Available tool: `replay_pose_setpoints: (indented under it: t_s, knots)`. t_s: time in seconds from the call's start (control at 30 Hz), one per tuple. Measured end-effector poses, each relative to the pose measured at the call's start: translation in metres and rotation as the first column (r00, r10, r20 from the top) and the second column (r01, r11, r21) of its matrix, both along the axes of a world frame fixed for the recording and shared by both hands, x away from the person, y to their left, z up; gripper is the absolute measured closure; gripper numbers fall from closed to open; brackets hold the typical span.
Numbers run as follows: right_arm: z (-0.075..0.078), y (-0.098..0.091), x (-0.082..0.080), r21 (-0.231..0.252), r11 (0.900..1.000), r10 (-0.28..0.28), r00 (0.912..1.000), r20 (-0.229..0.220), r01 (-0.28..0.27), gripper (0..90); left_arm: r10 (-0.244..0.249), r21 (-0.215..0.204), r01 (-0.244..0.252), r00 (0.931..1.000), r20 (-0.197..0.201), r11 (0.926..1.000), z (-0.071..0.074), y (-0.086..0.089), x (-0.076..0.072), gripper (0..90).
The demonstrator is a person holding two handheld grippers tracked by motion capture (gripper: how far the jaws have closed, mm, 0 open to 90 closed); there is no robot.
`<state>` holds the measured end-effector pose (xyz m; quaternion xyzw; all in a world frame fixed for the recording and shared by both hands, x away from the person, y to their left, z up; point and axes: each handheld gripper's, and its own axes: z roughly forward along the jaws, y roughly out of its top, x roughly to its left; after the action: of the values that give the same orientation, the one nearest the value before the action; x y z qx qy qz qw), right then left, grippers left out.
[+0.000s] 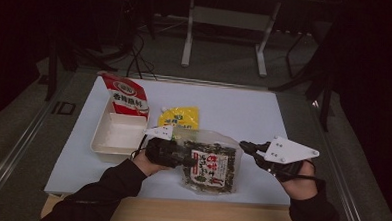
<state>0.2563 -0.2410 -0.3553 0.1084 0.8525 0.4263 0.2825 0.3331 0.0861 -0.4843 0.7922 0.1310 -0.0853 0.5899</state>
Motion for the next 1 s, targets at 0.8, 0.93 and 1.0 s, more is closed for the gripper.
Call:
replay_pose_setpoints:
  t_s: [0.8,0.93,1.0]
  knots:
    - [0.017,-0.024,0.012,0.23,0.9692,-0.085,0.9962,-0.016,0.087,50.0,0.055,0.044,-0.063,0.9868,0.152,0.9971,0.059,0.011,-0.027,76.7]
    - [0.013,-0.021,0.015,0.238,0.9648,-0.105,0.9937,-0.038,0.111,36.1,0.086,0.027,-0.092,0.9826,0.164,0.9954,0.071,0.019,-0.028,76.7]
    - [0.01,-0.019,0.017,0.246,0.9613,-0.118,0.9922,-0.04,0.124,28.1,0.101,0.017,-0.106,0.9799,0.172,0.9942,0.078,0.024,-0.028,76.7]
